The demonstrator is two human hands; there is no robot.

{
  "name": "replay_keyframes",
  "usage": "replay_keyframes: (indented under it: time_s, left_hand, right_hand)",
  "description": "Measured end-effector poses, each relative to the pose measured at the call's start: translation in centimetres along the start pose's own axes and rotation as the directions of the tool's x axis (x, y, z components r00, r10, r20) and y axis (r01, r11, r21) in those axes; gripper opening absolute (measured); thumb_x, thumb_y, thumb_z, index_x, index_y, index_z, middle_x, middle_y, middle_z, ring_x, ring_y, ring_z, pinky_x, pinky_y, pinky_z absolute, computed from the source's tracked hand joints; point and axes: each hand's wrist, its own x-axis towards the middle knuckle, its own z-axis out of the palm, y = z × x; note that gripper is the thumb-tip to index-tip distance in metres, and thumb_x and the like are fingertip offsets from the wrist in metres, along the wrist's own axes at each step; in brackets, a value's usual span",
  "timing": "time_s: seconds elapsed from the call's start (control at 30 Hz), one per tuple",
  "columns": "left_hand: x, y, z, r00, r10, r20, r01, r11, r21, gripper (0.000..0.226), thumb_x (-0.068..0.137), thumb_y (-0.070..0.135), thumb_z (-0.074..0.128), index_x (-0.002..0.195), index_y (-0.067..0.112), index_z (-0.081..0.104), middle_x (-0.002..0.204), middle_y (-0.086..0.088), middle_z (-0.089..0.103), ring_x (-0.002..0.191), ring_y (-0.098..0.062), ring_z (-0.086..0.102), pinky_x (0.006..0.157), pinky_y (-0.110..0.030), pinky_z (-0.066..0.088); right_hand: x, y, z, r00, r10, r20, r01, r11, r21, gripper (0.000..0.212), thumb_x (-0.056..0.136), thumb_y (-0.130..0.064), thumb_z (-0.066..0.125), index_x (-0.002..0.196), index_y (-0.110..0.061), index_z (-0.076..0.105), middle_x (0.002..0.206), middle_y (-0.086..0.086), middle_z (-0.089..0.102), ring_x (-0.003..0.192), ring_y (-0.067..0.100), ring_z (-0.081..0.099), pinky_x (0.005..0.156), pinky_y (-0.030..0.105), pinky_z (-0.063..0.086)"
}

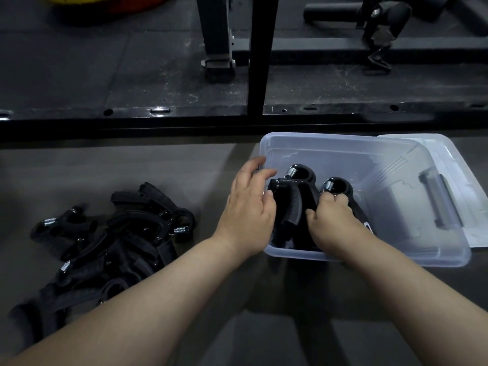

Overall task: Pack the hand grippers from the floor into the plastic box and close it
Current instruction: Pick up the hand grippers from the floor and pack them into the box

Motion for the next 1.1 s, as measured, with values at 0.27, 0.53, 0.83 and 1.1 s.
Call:
replay_keyframes:
  time_s: [0.27, 0.53, 0.83, 1.1]
  left_hand:
    - [0.0, 0.1, -0.1, 1.0, 0.0, 0.006, 0.0, 1.0, -0.001, 0.037, 0.097, 0.014, 0.043, 0.132, 0.023, 0.049, 0.151, 0.015, 0.023, 0.139, -0.003, 0.023, 0.117, -0.036, 0.027]
    - [-0.1, 0.2, -0.4, 1.0, -0.003, 0.009, 0.003, 1.0, 0.009, 0.036, 0.095, 0.015, 0.043, 0.131, 0.022, 0.049, 0.151, 0.013, 0.023, 0.139, -0.007, 0.025, 0.116, -0.039, 0.028]
    - [-0.2, 0.1, -0.4, 1.0, -0.011, 0.019, 0.012, 0.999, -0.051, 0.044, 0.094, 0.013, 0.044, 0.138, 0.018, 0.047, 0.155, 0.012, 0.025, 0.143, -0.009, 0.019, 0.12, -0.035, 0.018]
    - [-1.9, -2.6, -0.4, 0.999, 0.044, 0.028, -0.043, 0.999, -0.028, 0.058, 0.102, 0.035, 0.021, 0.157, 0.015, 0.016, 0.165, 0.001, 0.01, 0.151, -0.006, 0.003, 0.123, -0.032, 0.006]
  right_hand:
    - [0.1, 0.2, 0.2, 1.0, -0.005, 0.0, 0.005, 1.0, -0.006, 0.039, 0.1, -0.03, 0.04, 0.13, -0.005, 0.039, 0.138, 0.019, 0.033, 0.125, 0.04, 0.04, 0.095, 0.046, 0.038]
    - [0.4, 0.3, 0.3, 1.0, 0.001, 0.003, -0.001, 0.998, -0.062, 0.048, 0.097, -0.039, 0.041, 0.133, -0.007, 0.038, 0.139, 0.021, 0.033, 0.126, 0.041, 0.04, 0.097, 0.047, 0.038]
    - [-0.5, 0.1, -0.7, 0.96, -0.126, -0.25, 0.133, 0.991, 0.008, 0.055, 0.085, -0.032, 0.035, 0.13, -0.005, 0.052, 0.131, 0.026, 0.046, 0.123, 0.041, 0.041, 0.104, 0.048, 0.034]
    - [-1.6, -5.3, 1.4, 0.796, -0.527, -0.299, 0.581, 0.804, 0.13, 0.051, 0.099, -0.021, 0.041, 0.148, -0.008, 0.035, 0.158, 0.006, 0.027, 0.145, 0.015, 0.022, 0.116, 0.025, 0.014]
